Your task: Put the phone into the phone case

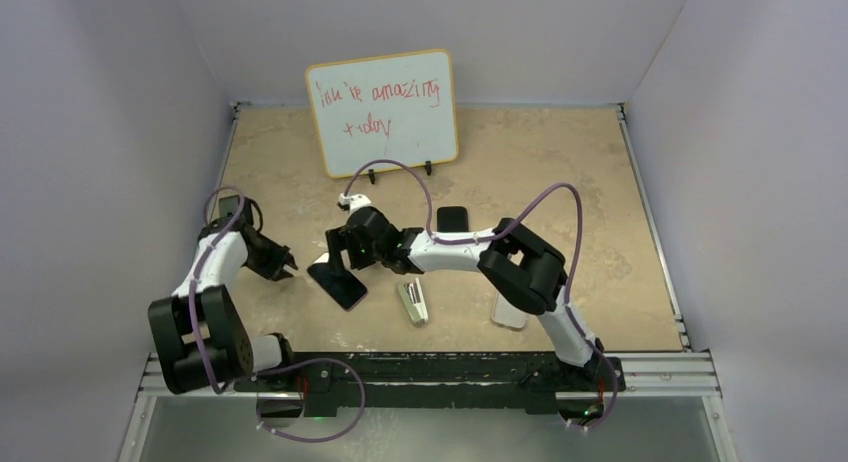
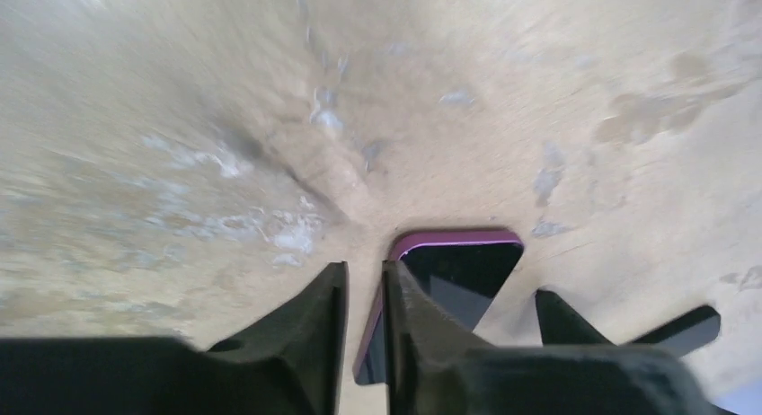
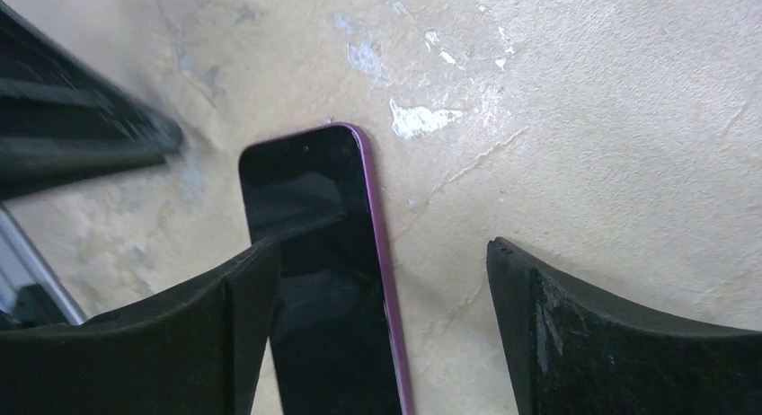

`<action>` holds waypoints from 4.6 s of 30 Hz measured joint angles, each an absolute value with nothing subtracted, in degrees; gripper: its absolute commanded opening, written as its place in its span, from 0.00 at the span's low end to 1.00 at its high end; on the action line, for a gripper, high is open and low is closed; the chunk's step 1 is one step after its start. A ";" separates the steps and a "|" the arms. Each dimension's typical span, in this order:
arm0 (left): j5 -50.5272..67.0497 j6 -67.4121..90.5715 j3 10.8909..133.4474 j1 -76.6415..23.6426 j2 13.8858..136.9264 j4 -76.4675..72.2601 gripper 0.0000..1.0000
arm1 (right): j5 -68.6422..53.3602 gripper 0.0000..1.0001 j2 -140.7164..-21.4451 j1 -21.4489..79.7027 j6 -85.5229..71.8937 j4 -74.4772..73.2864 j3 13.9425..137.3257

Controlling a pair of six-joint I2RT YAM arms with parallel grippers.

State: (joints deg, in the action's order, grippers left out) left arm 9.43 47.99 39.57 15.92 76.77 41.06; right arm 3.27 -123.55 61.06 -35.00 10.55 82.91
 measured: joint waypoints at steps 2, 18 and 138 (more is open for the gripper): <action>4.93 47.24 40.91 15.92 72.77 40.91 0.51 | 3.64 0.93 -123.33 61.36 -31.48 9.56 82.91; -6.00 34.26 47.68 15.92 60.86 37.12 0.94 | 9.85 0.99 -123.90 68.84 -20.73 1.72 86.21; 37.17 24.43 40.36 7.73 67.94 23.81 0.95 | 26.04 0.36 -102.39 54.24 -31.03 -5.19 67.11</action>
State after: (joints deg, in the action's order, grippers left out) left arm 37.17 24.43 40.36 7.73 67.94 23.81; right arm 26.04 -102.39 54.24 -31.03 -5.19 67.11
